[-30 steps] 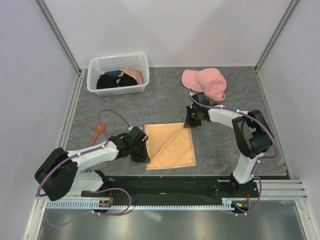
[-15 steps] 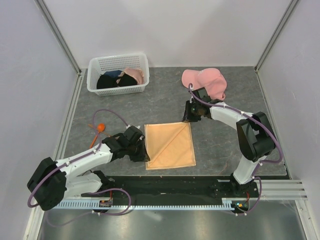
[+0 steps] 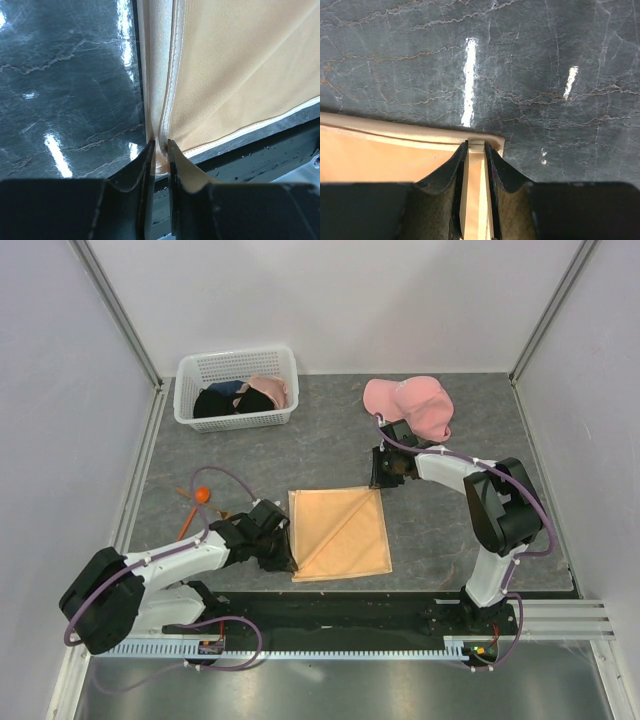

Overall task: Fold the napkin into a case and place the utensils inside
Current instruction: Smooth out the upper triangle-folded napkin at the center of the board.

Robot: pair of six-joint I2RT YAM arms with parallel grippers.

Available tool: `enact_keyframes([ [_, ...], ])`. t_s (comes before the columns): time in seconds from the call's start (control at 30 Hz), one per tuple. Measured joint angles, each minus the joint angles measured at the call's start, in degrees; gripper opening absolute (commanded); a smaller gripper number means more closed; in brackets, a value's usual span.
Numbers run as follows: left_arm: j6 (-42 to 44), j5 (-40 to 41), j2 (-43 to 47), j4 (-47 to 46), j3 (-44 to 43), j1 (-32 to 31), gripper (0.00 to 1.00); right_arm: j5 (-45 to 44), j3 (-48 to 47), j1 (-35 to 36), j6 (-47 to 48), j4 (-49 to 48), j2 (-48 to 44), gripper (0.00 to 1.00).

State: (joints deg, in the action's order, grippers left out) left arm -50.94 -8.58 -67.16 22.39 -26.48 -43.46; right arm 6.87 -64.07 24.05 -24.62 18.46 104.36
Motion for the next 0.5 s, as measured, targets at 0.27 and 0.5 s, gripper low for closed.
enact_keyframes([
  [0.27,0.0,-0.1,2.9,1.6,0.2,0.0,0.23,-0.3,0.1,0.1,1.3,-0.5,0.2,0.31],
  [0.5,0.0,-0.6,7.8,5.4,-2.6,0.0,0.23,-0.5,-0.2,0.1,2.0,1.8,-2.8,0.36],
])
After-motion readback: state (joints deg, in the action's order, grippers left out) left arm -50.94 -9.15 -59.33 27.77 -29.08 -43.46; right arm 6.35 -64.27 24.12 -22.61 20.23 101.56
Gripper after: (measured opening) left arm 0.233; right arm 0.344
